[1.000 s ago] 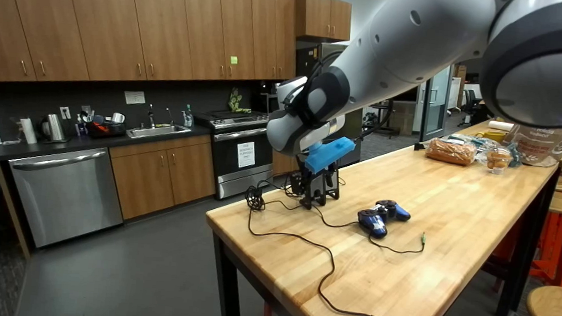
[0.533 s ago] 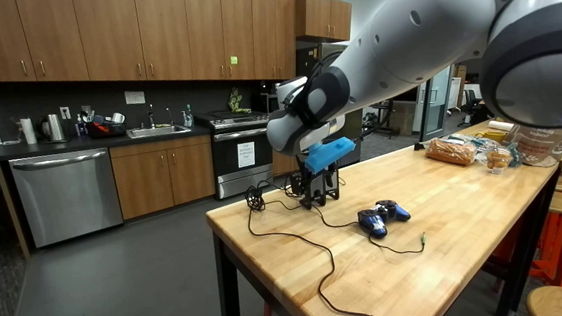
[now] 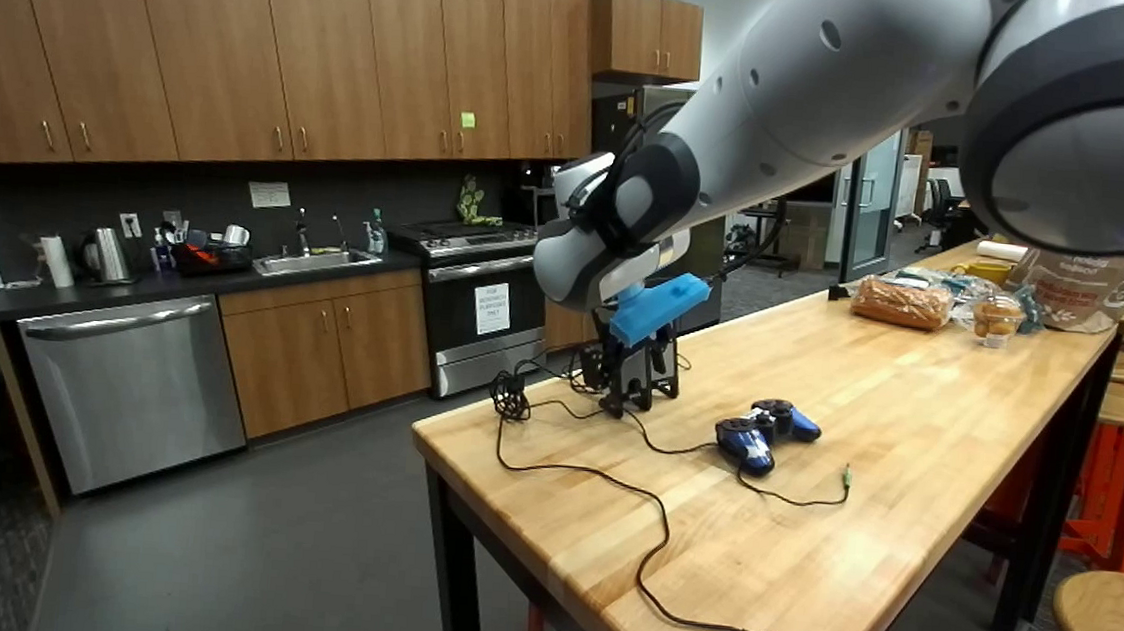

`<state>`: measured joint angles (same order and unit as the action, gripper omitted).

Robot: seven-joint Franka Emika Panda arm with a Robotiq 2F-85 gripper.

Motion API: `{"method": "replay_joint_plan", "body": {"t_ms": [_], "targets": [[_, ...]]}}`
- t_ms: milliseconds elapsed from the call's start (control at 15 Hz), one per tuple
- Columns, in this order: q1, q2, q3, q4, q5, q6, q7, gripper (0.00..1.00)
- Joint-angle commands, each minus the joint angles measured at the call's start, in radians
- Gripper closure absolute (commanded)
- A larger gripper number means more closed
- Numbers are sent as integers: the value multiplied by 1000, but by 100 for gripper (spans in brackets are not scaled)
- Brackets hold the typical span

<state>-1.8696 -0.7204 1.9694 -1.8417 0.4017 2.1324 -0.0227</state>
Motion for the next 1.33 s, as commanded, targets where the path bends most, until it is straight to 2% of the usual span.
{"method": "replay_joint_plan", "body": {"t_ms": [0, 1267], "targets": [[1, -1, -1, 1, 0, -2, 1, 0], [2, 4, 1, 1, 2, -14, 0, 0]]}}
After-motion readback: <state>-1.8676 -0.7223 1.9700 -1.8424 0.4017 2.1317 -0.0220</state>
